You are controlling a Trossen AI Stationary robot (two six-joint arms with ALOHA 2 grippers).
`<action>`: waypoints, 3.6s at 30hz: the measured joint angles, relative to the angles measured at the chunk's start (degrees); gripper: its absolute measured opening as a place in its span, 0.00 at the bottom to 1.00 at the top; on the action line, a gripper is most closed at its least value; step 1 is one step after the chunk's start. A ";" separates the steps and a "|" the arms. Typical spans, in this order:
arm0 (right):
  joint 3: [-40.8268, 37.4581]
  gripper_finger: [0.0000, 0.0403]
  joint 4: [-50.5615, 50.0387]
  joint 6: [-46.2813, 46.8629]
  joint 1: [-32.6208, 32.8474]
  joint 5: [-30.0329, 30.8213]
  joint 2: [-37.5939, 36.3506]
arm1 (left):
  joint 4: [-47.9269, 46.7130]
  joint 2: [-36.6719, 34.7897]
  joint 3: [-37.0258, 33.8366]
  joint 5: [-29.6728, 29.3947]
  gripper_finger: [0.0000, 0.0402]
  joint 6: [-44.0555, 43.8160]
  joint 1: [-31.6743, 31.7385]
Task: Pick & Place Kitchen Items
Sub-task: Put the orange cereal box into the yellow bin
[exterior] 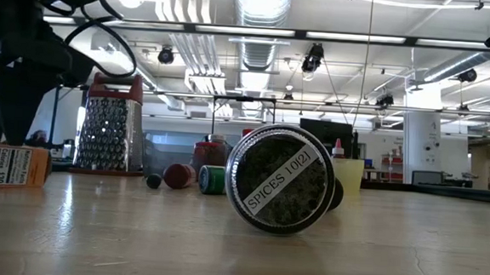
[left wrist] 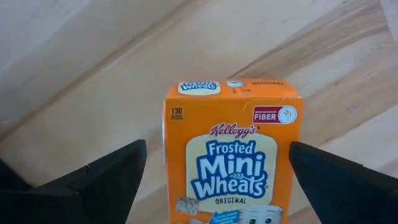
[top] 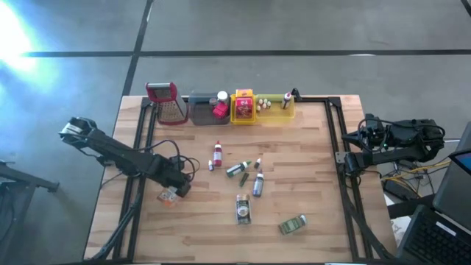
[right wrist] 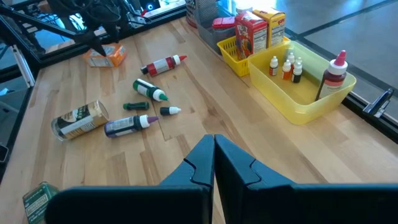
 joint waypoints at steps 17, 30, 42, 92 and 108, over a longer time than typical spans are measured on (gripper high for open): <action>0.00 0.02 0.00 0.00 0.01 0.01 0.00 | 0.17 0.85 1.46 -0.21 1.00 3.14 0.15; 0.00 0.02 0.00 0.00 0.02 0.01 0.00 | 2.38 4.24 1.35 -0.30 1.00 3.79 0.72; 0.00 0.02 0.00 0.00 0.01 0.01 0.00 | 2.82 11.24 1.35 -0.29 1.00 6.74 1.95; 0.00 0.02 0.00 0.00 0.00 0.00 0.00 | 21.01 0.61 1.40 -22.00 0.83 26.49 3.74; 0.00 0.02 0.00 0.00 0.00 0.00 0.00 | 56.07 -3.65 -8.10 -44.08 0.83 59.70 -0.15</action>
